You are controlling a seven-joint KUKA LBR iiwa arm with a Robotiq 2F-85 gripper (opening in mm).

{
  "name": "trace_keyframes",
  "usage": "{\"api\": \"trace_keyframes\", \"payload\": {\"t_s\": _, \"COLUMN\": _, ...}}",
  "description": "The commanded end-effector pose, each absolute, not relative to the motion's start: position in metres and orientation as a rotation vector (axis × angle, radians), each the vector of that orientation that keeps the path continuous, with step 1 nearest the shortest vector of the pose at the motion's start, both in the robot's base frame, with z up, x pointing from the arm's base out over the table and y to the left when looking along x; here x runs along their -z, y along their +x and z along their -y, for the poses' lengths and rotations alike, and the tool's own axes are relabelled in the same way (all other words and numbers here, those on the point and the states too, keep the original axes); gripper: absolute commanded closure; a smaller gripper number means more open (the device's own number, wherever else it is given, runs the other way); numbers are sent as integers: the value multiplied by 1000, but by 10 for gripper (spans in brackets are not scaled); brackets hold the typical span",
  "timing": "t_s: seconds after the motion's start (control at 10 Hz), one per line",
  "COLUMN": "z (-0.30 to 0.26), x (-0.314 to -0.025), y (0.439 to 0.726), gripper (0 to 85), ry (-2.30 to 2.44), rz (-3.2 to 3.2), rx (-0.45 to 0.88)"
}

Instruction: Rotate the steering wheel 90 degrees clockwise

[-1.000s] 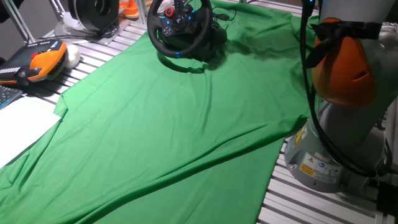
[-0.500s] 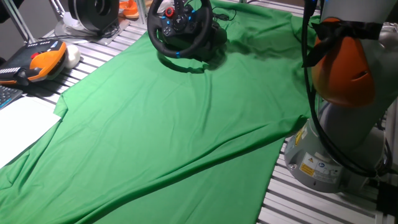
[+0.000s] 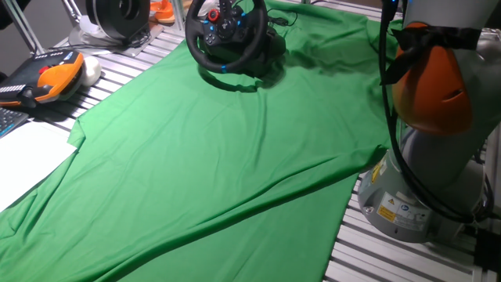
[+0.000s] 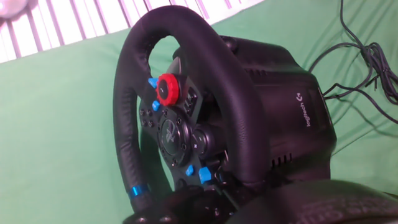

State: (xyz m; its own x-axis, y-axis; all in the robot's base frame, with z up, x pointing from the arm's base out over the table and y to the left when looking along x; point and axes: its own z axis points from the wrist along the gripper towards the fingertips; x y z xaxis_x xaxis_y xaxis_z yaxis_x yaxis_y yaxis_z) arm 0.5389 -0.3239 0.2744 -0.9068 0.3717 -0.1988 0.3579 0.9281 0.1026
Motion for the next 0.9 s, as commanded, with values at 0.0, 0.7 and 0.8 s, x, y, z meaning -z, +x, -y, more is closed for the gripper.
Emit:
{"api": "trace_keyframes", "payload": {"t_s": 0.0, "z": 322, "x": -273, "y": 539, "gripper": 510, "ry": 551, "rz": -2881, "rx": -95}}
{"api": "trace_keyframes", "payload": {"t_s": 0.7, "z": 319, "x": -268, "y": 536, "gripper": 510, "ry": 564, "rz": -2944, "rx": -139}}
{"api": "trace_keyframes", "payload": {"t_s": 0.8, "z": 319, "x": -267, "y": 535, "gripper": 510, "ry": 566, "rz": -2951, "rx": -144}}
